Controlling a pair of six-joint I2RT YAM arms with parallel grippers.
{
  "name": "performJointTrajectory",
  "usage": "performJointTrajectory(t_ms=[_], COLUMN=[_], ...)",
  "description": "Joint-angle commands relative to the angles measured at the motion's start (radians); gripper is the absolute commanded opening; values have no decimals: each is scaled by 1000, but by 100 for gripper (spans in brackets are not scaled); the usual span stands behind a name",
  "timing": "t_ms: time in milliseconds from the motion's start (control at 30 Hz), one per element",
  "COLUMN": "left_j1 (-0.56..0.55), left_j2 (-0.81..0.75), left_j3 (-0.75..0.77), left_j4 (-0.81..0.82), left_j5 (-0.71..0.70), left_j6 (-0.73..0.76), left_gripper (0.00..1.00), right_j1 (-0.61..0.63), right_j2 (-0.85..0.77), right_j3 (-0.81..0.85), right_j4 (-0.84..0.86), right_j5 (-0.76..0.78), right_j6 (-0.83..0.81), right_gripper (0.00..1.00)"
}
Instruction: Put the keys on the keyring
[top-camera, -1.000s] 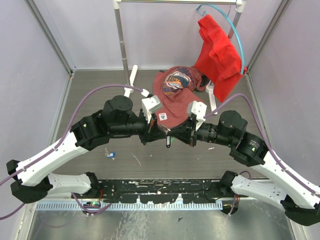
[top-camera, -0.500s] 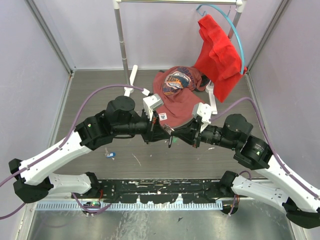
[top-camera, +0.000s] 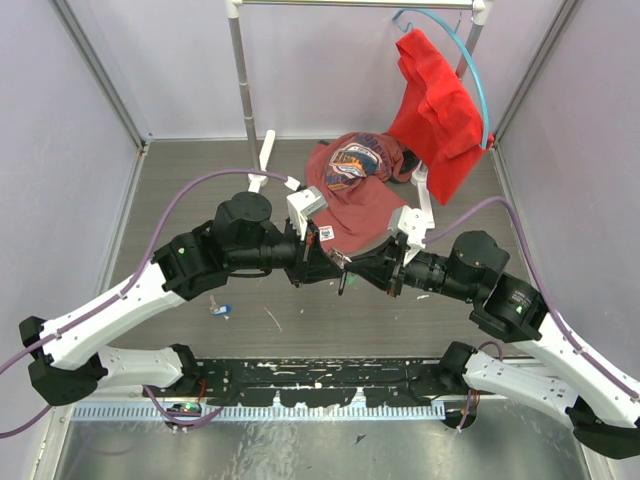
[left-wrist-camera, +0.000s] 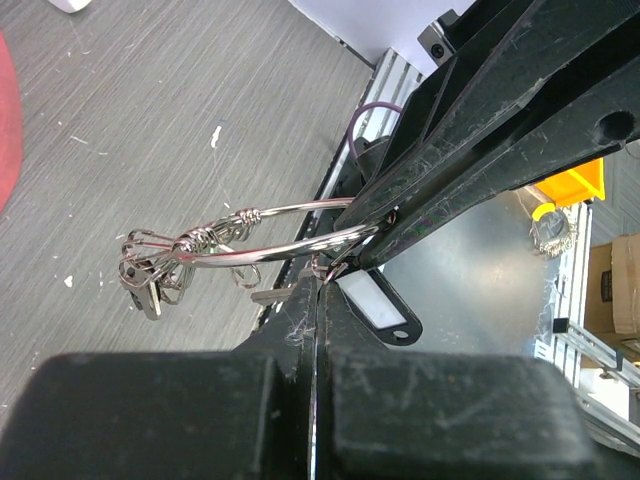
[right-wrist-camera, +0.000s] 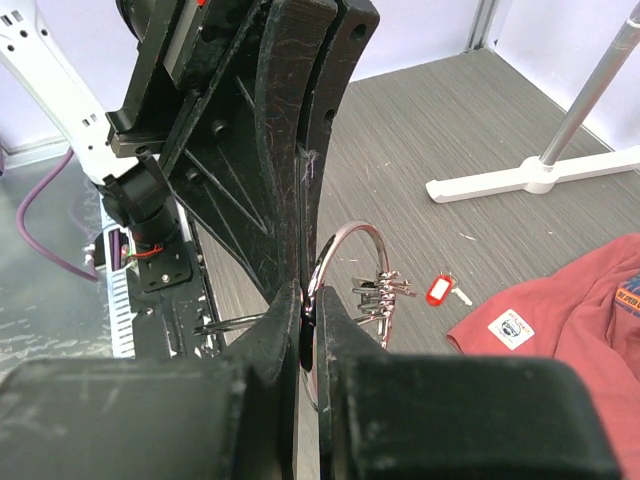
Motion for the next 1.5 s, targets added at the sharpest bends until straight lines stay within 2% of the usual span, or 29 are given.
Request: performJointTrajectory(t_ms=[0,200,433,667,900,1167,1300,1467], left_j1=[15,15,15,14,14,14,13,12], left_j2=[7,-1,-32,-88,-179,-246,-262,-256], left_j3=[-12,18,20,-6,-60,-92,-97,-74], left_j4=[-37,-41,-46,-32,37,201,297,349], left_j5=[-43,-28,-31,-32,-128,-84,-52,-33], left_j6=[31,71,96,145,207,250,281,331], left_gripper=[0,0,30,46,47,47,47,48], right_j1=[10,10,10,10,10,10,10,10], right_j2=[-36,-2,-5,0,8,-17,-15,-4], right_j3=[36,71,69,92,123,112,108,95], right_j4=[146,117,117,100,78,144,181,270], right_j5=[16,78,100,139,163,197,283,304], right_j6=[57,111,123,156,237,383,529,660], right_gripper=[0,0,0,0,0,0,0,0])
